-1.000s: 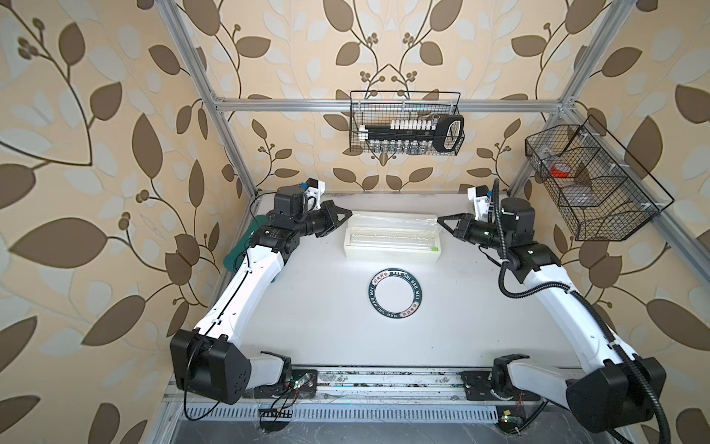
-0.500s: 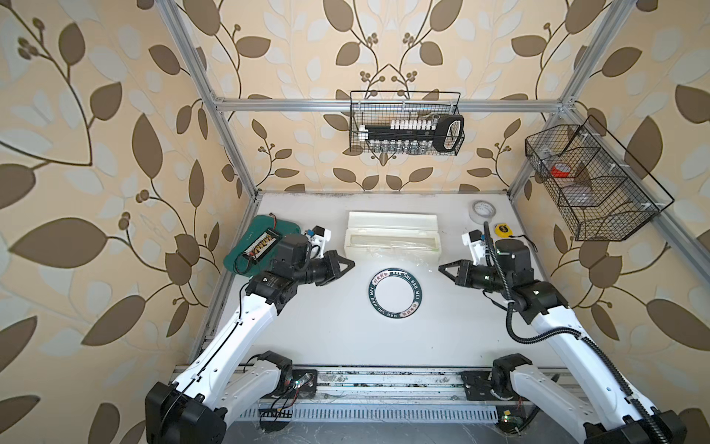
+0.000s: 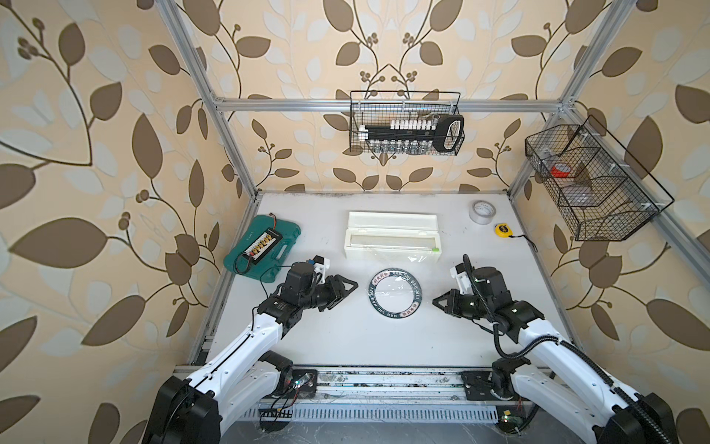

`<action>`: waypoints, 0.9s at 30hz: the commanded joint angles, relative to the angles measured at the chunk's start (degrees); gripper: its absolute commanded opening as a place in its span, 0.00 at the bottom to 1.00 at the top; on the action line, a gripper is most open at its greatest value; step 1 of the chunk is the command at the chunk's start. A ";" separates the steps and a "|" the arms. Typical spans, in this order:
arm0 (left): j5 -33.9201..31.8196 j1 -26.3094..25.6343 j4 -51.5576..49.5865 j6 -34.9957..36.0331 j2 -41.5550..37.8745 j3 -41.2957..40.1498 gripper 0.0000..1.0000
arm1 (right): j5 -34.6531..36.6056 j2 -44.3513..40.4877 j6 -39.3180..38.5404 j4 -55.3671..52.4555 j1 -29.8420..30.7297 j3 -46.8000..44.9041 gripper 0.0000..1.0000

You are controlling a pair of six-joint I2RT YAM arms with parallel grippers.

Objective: Wrap the plate with plastic wrap
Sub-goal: Pull the plastic wrap from the plastic wrap cutting box.

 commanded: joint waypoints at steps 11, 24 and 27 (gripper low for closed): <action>-4.96 -5.50 29.83 -0.71 22.36 -5.90 0.72 | 4.71 3.36 1.85 7.39 0.53 -7.12 0.00; -1.91 -6.60 40.37 -1.72 38.11 -1.91 0.54 | 5.52 4.25 0.94 7.92 0.51 -7.56 0.00; -0.71 -6.64 41.55 -2.32 40.21 -1.06 0.47 | 5.52 4.58 0.94 8.28 0.53 -7.67 0.00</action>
